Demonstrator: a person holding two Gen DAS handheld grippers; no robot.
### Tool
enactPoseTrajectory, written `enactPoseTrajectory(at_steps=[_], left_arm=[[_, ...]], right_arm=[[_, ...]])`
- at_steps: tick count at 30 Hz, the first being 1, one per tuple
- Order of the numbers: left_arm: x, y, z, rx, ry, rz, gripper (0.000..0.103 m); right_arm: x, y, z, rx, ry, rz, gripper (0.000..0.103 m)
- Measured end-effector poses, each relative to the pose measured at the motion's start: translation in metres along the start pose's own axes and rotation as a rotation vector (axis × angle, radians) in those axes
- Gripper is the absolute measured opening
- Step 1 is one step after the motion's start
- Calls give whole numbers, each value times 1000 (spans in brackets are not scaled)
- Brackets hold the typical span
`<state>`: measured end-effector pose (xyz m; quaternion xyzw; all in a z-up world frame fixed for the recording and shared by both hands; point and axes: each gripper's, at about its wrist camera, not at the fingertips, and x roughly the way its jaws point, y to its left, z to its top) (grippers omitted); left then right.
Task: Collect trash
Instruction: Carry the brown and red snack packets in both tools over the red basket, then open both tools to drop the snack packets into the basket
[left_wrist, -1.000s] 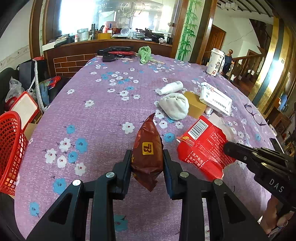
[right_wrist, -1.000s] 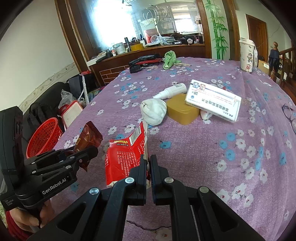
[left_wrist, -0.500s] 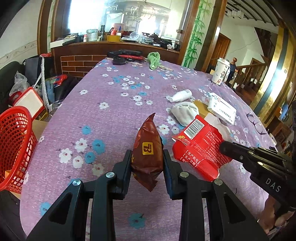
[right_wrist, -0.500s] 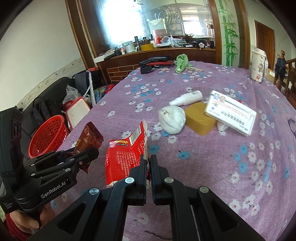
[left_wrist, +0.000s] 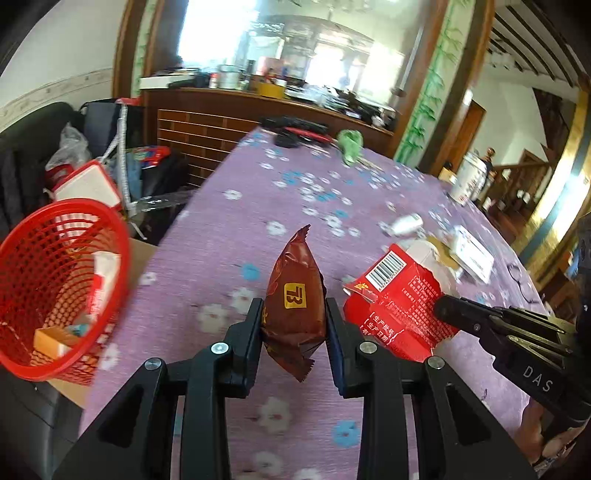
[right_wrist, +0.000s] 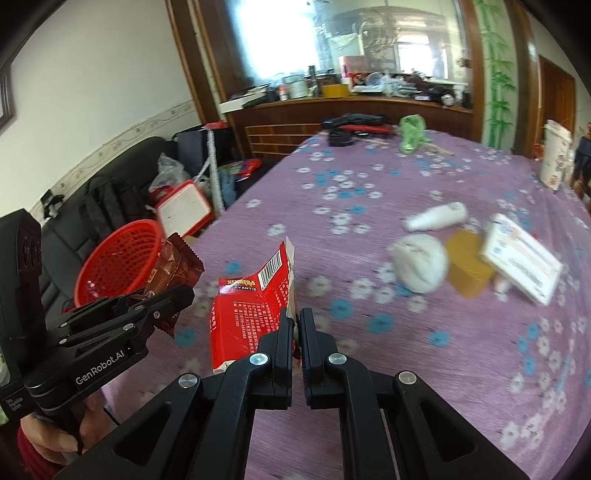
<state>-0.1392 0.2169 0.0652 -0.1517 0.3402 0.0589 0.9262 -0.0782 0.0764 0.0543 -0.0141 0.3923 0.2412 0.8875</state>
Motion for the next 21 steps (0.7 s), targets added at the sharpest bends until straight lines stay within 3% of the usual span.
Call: enactPoseTrajectory(at_steps=[9, 21], left_arm=[[-35, 78, 11, -105, -63, 127, 30], [-51, 171, 17, -238, -67, 261, 30]], right_arm=[[30, 69, 28, -69, 14, 83, 5], [91, 165, 66, -150, 61, 170, 5]])
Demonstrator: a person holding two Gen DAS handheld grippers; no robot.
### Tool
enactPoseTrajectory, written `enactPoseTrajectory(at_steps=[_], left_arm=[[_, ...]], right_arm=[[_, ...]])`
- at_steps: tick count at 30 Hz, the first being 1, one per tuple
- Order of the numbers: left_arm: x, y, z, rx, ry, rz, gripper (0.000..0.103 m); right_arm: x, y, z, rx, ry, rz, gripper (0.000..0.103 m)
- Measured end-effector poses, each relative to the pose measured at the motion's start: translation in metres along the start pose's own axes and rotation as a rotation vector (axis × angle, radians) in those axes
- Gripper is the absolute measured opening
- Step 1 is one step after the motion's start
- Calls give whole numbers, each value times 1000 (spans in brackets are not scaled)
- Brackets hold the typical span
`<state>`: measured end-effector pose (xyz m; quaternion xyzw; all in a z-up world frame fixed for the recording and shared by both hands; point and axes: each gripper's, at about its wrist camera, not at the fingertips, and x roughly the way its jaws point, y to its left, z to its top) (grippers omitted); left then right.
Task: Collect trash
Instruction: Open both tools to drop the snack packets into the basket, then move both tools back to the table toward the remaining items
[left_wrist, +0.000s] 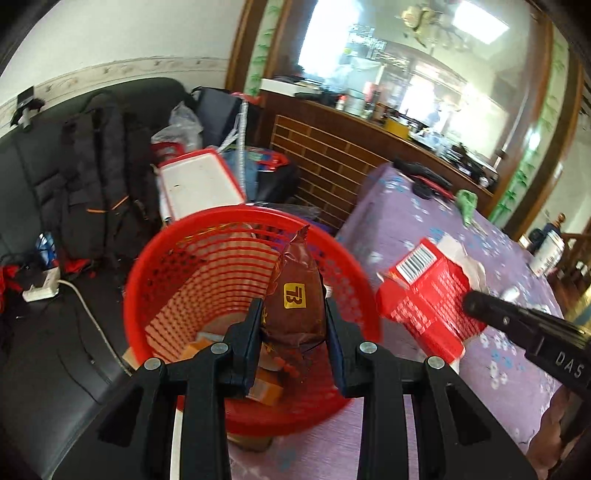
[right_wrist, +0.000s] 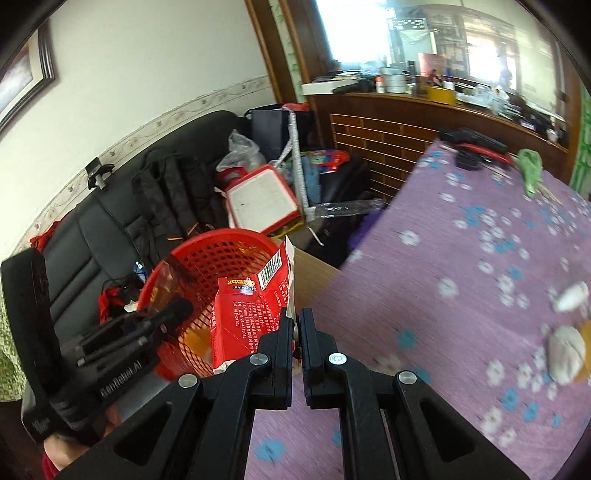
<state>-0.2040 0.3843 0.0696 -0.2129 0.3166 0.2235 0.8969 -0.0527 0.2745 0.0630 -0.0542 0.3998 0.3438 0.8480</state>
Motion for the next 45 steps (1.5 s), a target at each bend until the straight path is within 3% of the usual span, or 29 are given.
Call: enactPoseTrajectory(at_steps=[3, 4, 6, 10, 12, 15, 27, 31, 35, 40, 45], left_arm=[[8, 8, 7, -7, 9, 14, 35], [10, 10, 8, -11, 13, 19, 49], [9, 15, 8, -35, 3, 31, 64], [3, 8, 4, -17, -13, 9, 64], [1, -7, 2, 19, -23, 1, 64], [0, -40, -4, 80, -23, -30, 65], [12, -206, -60, 354, 93, -236, 69], [9, -247, -75, 411, 132, -297, 69], [3, -274, -89, 467, 156, -305, 71], [3, -289, -95, 510, 184, -292, 71], [13, -301, -81, 478, 191, -323, 73]], right_arm=[[19, 7, 8, 1, 23, 23, 11], [25, 5, 9, 11, 43, 23, 15], [22, -2, 6, 44, 39, 34, 20], [-3, -28, -8, 59, 14, -15, 25], [-20, -46, -17, 85, 3, -33, 35], [-51, -79, -35, 132, -20, -76, 42], [-198, -242, -158, 425, -81, -291, 44], [-238, -273, -193, 508, -101, -337, 43], [-267, -289, -218, 558, -106, -359, 43], [-278, -294, -214, 526, -103, -347, 43], [-273, -313, -169, 490, -154, -325, 43]])
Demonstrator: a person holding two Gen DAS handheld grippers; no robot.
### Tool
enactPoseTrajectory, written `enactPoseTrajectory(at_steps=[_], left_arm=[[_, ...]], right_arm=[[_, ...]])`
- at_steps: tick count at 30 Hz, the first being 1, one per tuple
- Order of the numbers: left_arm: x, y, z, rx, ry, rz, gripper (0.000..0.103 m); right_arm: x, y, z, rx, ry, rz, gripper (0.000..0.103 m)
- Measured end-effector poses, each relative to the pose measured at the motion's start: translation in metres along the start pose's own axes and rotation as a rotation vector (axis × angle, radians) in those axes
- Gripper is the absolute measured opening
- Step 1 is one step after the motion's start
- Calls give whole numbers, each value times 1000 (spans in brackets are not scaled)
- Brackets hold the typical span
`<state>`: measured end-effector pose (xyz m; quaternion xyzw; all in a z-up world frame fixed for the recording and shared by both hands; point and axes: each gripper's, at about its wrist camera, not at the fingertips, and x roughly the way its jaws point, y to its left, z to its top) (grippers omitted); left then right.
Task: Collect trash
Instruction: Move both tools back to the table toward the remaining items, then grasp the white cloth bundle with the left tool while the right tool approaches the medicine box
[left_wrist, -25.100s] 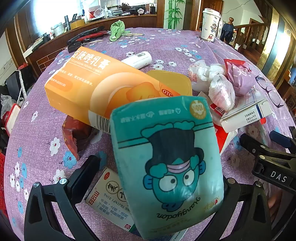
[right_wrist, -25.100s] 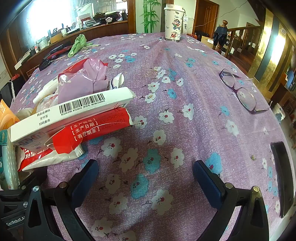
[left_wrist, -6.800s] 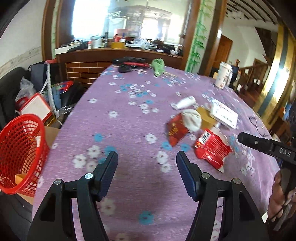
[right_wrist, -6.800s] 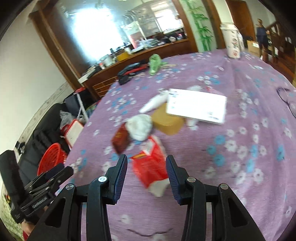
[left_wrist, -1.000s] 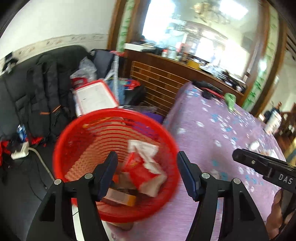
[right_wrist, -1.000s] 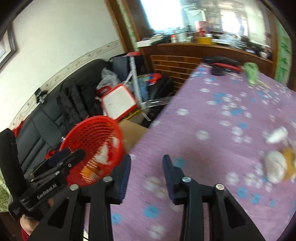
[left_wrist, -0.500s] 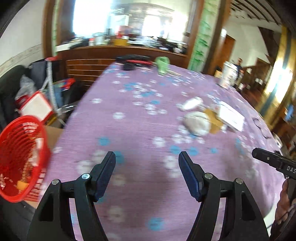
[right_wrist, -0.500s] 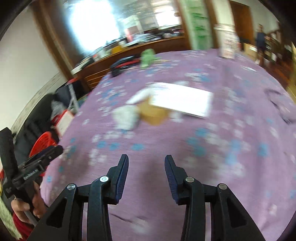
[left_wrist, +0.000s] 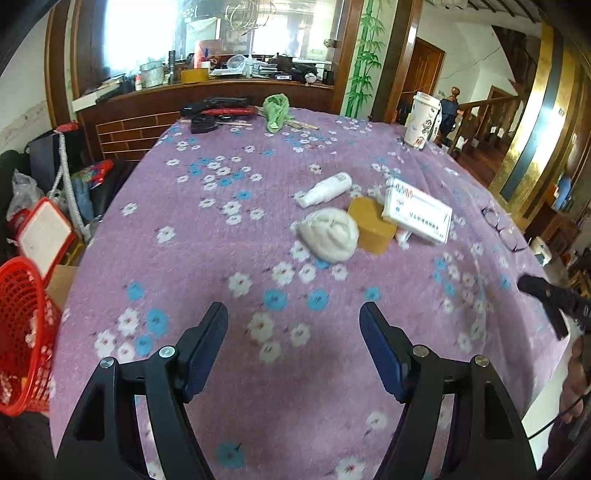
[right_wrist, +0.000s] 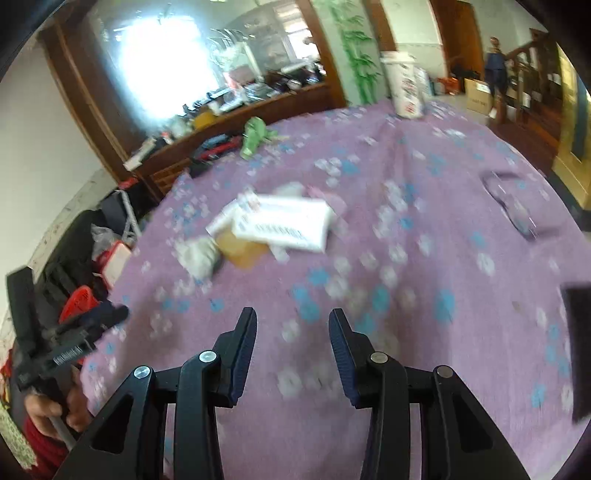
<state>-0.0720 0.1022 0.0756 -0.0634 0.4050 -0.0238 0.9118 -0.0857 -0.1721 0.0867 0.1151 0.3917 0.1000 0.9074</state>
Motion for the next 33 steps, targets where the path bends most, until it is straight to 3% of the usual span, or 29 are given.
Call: enactPoseTrajectory(at_steps=[5, 14, 21, 26, 29, 30, 33], left_arm=[[19, -6, 23, 14, 17, 28, 78], [67, -14, 52, -81, 103, 3, 79], [108, -21, 65, -115, 146, 37, 79], [125, -28, 65, -92, 166, 43, 79], [129, -27, 64, -86, 159, 42, 79], [130, -26, 63, -84, 155, 37, 76], [133, -27, 62, -75, 155, 10, 45]], right_arm=[[29, -6, 48, 23, -17, -7, 44], [105, -18, 93, 16, 96, 5, 44], [126, -21, 87, 9, 160, 80, 44], [111, -10, 55, -24, 273, 230, 47], [96, -1, 41, -90, 260, 226, 47], [91, 2, 40, -117, 236, 200, 47], [87, 8, 39, -185, 190, 124, 51]])
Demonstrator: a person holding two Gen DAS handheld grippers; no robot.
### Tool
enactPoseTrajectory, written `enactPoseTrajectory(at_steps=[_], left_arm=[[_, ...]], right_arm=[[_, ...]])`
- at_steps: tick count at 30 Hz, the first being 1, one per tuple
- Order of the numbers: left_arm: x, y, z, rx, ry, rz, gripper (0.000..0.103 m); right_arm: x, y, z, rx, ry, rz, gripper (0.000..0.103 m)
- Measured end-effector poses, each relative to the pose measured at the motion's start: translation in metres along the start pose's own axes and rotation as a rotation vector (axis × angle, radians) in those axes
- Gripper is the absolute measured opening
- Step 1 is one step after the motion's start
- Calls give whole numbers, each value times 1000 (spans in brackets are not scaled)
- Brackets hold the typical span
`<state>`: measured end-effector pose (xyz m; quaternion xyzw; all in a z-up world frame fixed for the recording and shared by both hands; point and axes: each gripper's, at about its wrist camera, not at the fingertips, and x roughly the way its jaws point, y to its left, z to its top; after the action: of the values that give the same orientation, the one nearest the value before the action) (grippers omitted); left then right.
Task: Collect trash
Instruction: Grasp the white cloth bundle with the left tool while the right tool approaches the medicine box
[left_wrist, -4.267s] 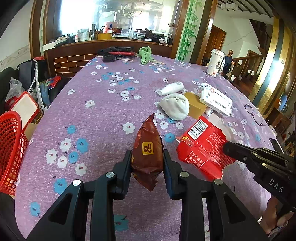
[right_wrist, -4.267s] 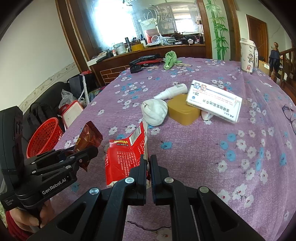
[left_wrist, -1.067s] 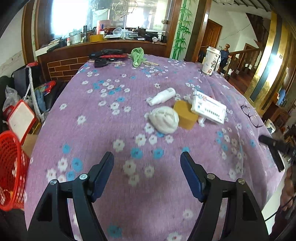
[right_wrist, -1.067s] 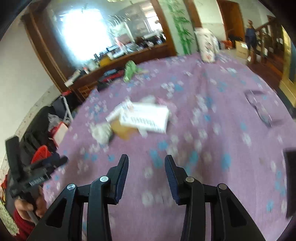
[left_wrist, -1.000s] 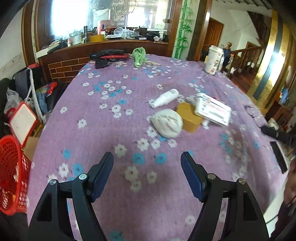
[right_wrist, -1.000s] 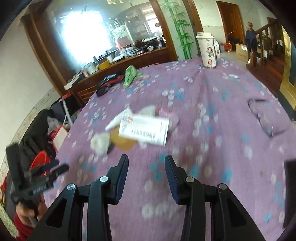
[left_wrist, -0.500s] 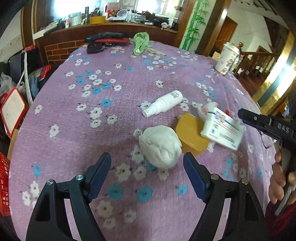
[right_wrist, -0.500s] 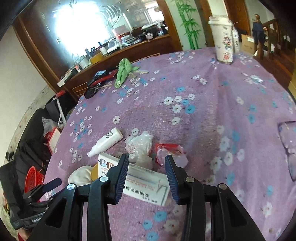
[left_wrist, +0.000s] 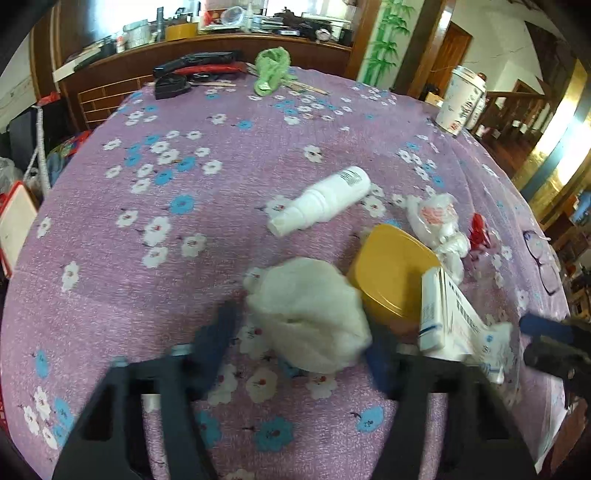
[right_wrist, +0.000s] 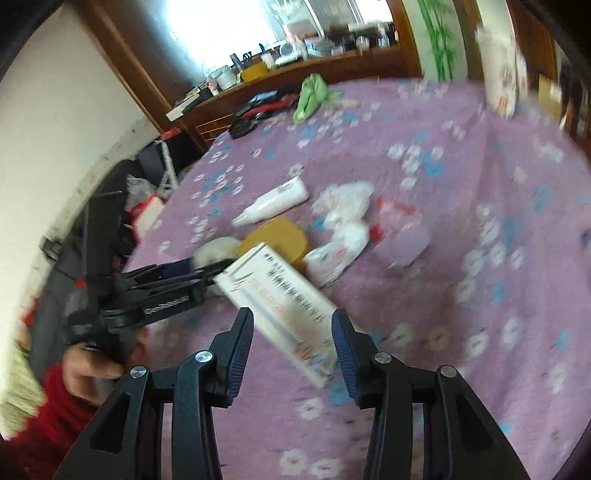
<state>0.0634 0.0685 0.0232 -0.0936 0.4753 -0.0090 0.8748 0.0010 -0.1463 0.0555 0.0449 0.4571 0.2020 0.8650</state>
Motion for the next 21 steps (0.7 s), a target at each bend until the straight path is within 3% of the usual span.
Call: enactPoseTrajectory(at_steps=[8, 14, 18, 21], left_arm=[[-21, 8, -9, 18, -40, -2, 38], [-47, 30, -20, -28, -79, -18, 38], [-60, 37, -28, -27, -98, -22, 38], [-66, 41, -33, -29, -106, -29, 38]], right_arm=[[19, -17, 10, 13, 10, 3, 54], [44, -32, 13, 107, 62, 88, 55], [44, -14, -1, 106, 109, 165, 55], [35, 19, -17, 24, 129, 193, 60]])
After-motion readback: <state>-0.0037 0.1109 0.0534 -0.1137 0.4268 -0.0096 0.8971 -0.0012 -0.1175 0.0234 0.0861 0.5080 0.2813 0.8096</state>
